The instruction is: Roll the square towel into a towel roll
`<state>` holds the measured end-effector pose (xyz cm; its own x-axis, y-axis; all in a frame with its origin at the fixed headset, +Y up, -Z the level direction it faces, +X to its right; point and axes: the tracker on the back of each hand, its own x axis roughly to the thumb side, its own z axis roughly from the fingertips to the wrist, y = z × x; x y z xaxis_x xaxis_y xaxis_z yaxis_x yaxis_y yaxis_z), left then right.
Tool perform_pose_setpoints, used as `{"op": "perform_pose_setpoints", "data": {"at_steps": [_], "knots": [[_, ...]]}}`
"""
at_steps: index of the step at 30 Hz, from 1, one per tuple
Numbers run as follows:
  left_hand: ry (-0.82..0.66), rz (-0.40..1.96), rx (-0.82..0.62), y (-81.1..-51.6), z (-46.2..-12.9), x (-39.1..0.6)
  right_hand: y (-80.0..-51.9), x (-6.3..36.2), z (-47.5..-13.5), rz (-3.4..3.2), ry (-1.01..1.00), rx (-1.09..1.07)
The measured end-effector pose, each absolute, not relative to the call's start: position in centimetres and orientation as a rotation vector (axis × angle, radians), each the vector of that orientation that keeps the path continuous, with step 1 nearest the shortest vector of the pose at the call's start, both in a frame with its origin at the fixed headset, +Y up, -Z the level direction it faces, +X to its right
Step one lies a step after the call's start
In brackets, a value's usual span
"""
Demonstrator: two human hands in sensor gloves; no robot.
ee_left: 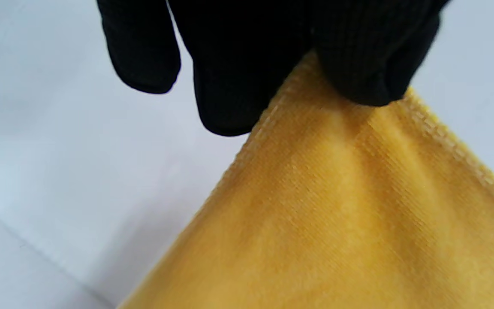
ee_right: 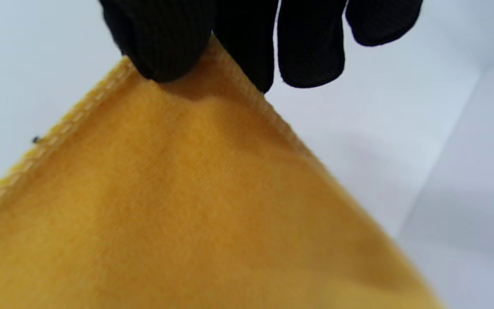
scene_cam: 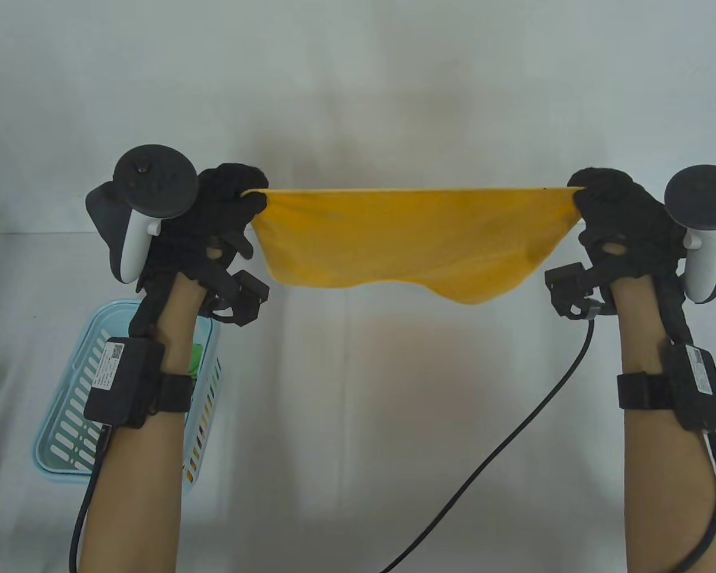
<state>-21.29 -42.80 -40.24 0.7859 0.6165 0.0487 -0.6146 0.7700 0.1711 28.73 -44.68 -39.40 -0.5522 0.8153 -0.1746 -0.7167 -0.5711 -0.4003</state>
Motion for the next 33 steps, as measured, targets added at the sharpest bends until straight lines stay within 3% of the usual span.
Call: {"op": "perform_pose_setpoints", "data": {"at_steps": [5, 11, 20, 33], "knots": [[0.055, 0.598, 0.091, -49.2, -39.7, -20.6, -49.9, 28.9, -38.6, 2.217, -0.235, -0.482], [0.048, 0.664, -0.017, -52.9, -38.6, -20.8, -53.7, 29.5, -37.1, 2.18, -0.121, -0.458], [-0.079, 0.527, -0.278, -60.5, -35.4, -20.5, -61.7, 30.7, -32.8, 2.172, 0.145, -0.321], [-0.318, 0.283, -0.497, -64.3, -29.2, -19.8, -66.0, 31.1, -27.3, 2.25, 0.535, -0.121]]}}
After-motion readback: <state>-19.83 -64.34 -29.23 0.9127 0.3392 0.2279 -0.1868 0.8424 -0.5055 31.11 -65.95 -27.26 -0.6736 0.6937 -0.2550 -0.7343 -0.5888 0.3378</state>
